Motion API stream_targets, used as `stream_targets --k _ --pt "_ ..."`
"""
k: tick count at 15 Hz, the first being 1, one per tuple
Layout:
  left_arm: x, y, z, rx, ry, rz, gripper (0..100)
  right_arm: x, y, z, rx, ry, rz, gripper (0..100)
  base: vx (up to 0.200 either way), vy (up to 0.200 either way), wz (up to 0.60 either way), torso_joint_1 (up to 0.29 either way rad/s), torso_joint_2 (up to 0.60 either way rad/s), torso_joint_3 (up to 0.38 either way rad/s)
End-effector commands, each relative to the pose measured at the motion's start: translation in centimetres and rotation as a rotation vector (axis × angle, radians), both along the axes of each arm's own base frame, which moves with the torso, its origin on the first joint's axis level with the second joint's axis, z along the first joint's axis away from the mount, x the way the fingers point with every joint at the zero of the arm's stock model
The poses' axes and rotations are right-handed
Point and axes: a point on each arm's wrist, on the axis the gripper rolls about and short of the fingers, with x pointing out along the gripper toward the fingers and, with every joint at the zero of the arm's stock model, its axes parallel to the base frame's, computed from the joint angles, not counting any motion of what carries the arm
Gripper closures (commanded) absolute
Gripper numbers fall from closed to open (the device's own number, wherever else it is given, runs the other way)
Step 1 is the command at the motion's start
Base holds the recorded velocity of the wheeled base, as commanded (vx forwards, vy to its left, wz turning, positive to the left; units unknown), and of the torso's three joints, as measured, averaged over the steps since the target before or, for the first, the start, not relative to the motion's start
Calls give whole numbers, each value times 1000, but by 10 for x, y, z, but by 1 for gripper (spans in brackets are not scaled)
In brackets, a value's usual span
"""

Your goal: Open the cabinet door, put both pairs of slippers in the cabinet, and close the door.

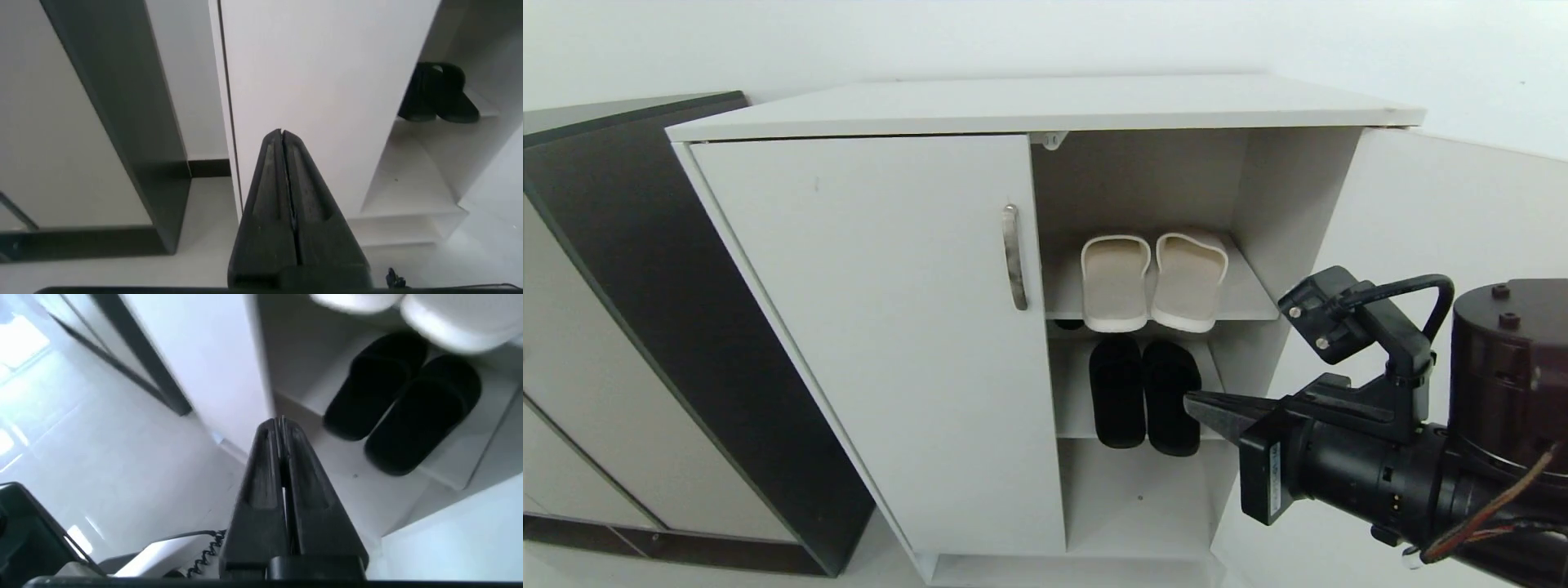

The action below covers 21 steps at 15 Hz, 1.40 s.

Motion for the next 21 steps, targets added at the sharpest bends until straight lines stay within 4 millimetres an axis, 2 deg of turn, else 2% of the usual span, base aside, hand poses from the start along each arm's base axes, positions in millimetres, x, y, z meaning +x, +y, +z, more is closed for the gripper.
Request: stream_targets --k 1,9,11,13,21 --pt "0 0 0 0 1 0 100 1 2 -2 -7 5 0 100 -200 0 0 -2 -2 2" --pt "0 0 0 0 1 -2 100 3 4 -8 -24 19 5 100 -200 0 0 2 -1 3" --pt "0 0 0 0 -1 -2 100 2 2 -12 -56 9 15 100 0 0 0 0 0 0" --pt "0 0 0 0 1 -2 100 1 2 -14 -70 0 21 100 0 0 -600 -5 0 5" --pt "0 0 0 0 -1 -2 100 2 3 -20 -70 0 26 100 0 0 0 0 0 0"
